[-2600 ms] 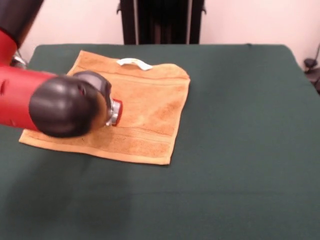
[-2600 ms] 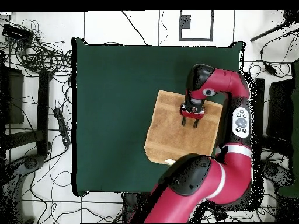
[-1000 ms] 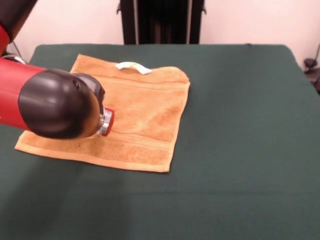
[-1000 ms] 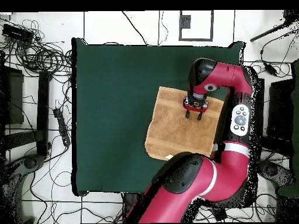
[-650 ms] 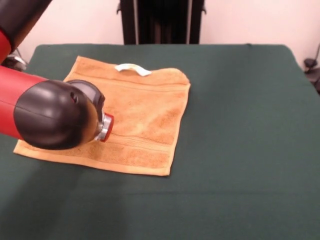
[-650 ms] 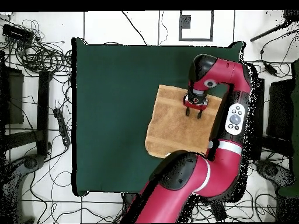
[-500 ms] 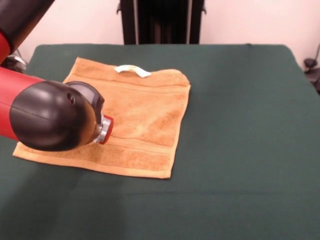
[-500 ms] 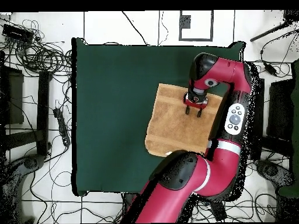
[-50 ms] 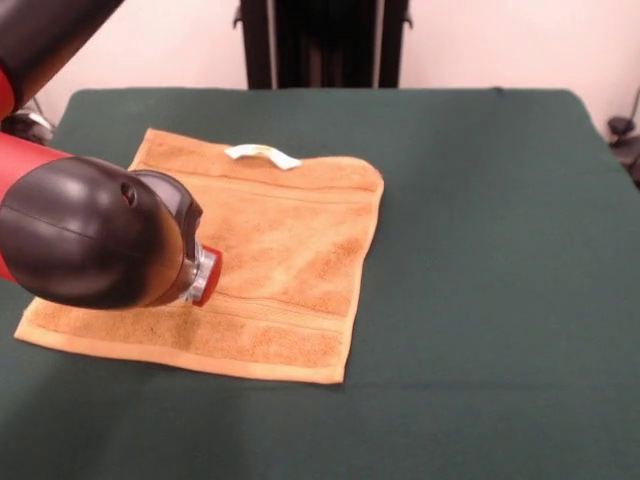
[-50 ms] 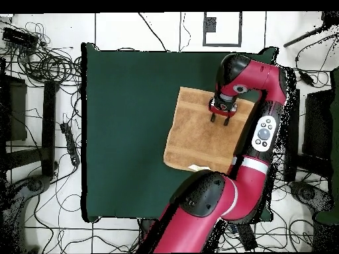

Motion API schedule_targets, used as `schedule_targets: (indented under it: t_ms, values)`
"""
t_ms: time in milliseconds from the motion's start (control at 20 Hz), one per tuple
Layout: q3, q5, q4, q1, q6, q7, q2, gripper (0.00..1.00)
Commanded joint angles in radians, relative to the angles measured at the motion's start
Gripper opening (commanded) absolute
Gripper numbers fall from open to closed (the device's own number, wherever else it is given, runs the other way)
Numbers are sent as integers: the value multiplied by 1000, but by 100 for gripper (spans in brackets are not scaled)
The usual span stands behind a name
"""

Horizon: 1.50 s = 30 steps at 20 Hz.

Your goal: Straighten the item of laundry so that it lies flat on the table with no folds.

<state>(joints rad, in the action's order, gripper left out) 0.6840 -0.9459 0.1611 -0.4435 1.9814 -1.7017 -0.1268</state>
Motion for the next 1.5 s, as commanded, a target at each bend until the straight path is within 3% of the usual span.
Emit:
schedule_targets:
  t_ms: [50, 700, 1200, 1500]
  values:
    - [248, -180, 2, 34, -370, 349, -50, 100]
    - [394, -316, 17, -4, -383, 401, -34, 100]
    - [534, -481, 14, -23, -323, 467, -18, 100]
    - [522, -445, 51, -39, -318, 431, -9, 100]
